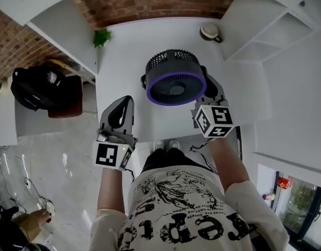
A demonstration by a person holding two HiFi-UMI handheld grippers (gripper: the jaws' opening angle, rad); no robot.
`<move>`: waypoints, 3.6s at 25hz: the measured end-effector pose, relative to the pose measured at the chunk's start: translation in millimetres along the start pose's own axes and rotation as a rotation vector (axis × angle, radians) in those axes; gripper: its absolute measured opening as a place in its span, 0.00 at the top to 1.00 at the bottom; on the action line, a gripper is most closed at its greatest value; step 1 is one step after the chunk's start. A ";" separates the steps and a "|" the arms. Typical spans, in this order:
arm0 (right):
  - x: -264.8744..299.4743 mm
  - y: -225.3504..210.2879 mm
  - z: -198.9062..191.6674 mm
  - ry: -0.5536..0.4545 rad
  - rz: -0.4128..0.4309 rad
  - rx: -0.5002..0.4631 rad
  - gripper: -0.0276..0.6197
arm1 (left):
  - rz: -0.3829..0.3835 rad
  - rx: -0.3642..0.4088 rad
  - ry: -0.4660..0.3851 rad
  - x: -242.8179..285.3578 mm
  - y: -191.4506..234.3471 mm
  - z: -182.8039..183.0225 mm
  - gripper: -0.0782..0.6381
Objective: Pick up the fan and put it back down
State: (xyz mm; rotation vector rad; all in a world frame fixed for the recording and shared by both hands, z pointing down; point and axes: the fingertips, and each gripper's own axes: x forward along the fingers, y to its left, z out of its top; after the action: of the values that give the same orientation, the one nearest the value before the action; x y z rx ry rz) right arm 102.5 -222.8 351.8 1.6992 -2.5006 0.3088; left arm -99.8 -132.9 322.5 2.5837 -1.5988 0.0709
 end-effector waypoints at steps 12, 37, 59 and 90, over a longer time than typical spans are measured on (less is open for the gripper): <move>-51.0 -22.7 107.1 -0.186 -0.012 0.027 0.87 | 0.083 0.120 -0.148 4.6 -8.9 98.5 0.87; -3.3 -40.1 53.8 -0.095 0.056 0.128 0.87 | 0.120 0.082 -0.063 45.6 -8.0 71.9 0.87; 63.5 -15.6 -144.8 0.165 0.026 0.106 0.87 | 0.121 -0.081 0.030 52.9 25.5 -66.9 0.87; 46.9 6.6 -216.5 0.311 -0.026 0.012 0.84 | 0.000 -0.087 0.086 35.3 22.4 -118.8 0.87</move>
State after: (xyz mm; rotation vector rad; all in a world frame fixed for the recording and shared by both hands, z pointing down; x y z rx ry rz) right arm 72.7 -214.5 571.3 1.5484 -2.2540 0.5408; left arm -102.3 -161.0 445.2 2.4801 -1.5374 0.1087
